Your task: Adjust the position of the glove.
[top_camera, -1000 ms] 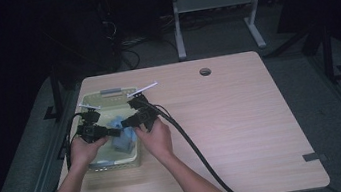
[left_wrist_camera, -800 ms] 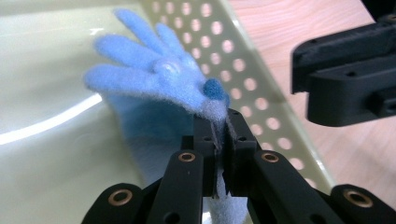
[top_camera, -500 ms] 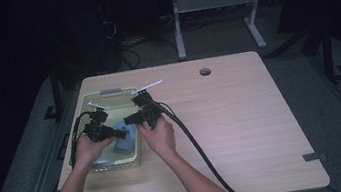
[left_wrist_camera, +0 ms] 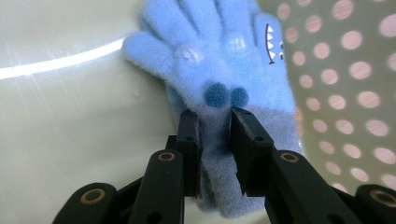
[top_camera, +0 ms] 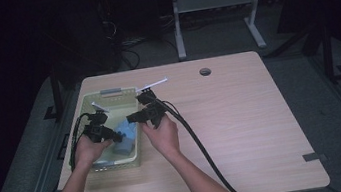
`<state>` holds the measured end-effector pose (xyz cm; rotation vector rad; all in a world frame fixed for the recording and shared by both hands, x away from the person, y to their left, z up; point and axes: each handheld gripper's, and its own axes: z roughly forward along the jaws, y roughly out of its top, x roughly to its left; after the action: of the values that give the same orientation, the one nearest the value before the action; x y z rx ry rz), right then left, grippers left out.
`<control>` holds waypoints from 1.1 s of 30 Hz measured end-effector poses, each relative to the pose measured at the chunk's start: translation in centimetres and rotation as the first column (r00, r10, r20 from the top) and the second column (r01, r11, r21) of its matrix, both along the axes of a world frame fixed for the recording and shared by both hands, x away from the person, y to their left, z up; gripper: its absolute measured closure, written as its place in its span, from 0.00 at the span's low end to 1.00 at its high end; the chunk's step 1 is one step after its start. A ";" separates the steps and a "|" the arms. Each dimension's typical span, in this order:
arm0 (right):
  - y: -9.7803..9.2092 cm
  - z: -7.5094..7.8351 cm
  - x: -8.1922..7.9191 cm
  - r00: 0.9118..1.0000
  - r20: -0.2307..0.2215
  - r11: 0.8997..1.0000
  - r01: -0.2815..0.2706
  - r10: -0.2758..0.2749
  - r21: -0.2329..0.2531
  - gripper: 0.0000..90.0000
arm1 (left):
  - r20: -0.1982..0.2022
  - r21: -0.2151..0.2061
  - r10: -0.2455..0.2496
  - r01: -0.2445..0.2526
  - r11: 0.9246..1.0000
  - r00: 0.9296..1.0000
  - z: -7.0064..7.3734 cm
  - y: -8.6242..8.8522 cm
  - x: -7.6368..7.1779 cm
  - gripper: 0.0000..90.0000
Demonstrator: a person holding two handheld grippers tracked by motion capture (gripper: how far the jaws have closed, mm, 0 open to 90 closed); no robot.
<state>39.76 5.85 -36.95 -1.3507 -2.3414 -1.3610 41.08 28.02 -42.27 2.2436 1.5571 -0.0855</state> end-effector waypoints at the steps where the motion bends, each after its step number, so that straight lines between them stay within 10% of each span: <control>1: 0.0 0.0 0.0 1.000 0.000 1.000 0.000 0.000 0.002 0.80 | -0.002 0.011 -0.012 0.012 1.000 1.000 0.0 0.1 0.0 0.80; 13: -0.7 0.2 0.0 1.000 0.001 1.000 0.012 -0.012 0.003 0.79 | 0.087 -0.041 0.033 -0.030 0.999 0.996 1.8 -0.1 -0.2 0.62; 23: -1.2 0.5 -0.1 1.000 0.010 1.000 0.019 -0.019 0.006 0.79 | 0.052 -0.085 -0.048 0.052 0.995 0.997 1.8 -2.3 -0.5 0.85; 33: -1.9 0.7 -0.2 1.000 0.022 1.000 0.022 -0.023 0.012 0.78 | -0.016 -0.011 -0.044 0.044 0.999 0.999 0.1 -2.0 -0.1 0.88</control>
<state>39.54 3.95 -36.23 -1.3699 -2.3347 -1.4010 40.99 26.05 -42.22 2.2746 1.5126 -0.1237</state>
